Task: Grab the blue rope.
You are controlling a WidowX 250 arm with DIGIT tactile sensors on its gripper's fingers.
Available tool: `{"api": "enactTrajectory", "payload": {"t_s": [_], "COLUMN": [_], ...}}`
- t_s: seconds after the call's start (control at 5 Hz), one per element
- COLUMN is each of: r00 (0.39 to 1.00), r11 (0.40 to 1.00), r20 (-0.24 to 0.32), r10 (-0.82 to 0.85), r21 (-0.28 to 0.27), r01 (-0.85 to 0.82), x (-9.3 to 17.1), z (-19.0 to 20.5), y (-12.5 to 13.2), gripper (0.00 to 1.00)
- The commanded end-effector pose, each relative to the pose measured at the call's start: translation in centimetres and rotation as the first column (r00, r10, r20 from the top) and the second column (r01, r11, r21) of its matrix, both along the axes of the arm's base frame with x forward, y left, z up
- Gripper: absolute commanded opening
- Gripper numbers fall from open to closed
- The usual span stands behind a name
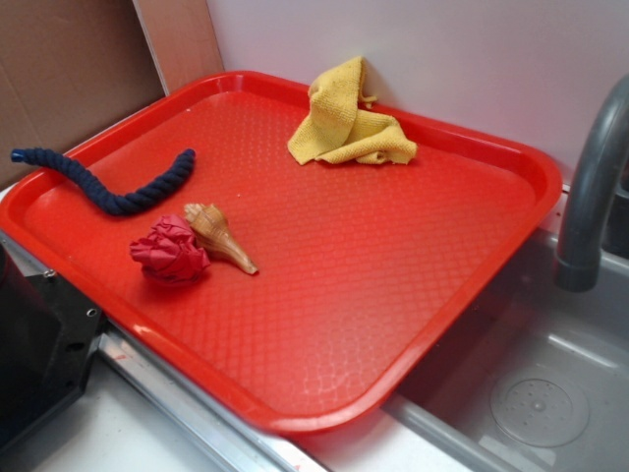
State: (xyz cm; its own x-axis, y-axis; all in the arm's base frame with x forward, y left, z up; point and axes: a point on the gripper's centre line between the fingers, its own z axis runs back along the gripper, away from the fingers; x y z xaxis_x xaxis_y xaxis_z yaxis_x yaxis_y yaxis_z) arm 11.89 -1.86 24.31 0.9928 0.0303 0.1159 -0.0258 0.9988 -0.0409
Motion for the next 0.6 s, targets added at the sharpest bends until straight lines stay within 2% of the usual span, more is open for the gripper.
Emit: {"api": "enactTrajectory", "payload": {"t_s": [0.0,0.2,0.4], "r00": [1.000,0.993,0.983], "r11": [1.000,0.992,0.981], "r20": [0.000,-0.012,0.011], "r10": [0.000,-0.120,-0.183], "r21": [0.000,0.038,0.064], "r01": [0.000,0.120,0.182], "x": [0.0,1.2,2.9], "z": [0.0,-5.0,-8.0], "y": [0.0,3.3,5.8], "gripper": [1.00,1.00,1.00]}}
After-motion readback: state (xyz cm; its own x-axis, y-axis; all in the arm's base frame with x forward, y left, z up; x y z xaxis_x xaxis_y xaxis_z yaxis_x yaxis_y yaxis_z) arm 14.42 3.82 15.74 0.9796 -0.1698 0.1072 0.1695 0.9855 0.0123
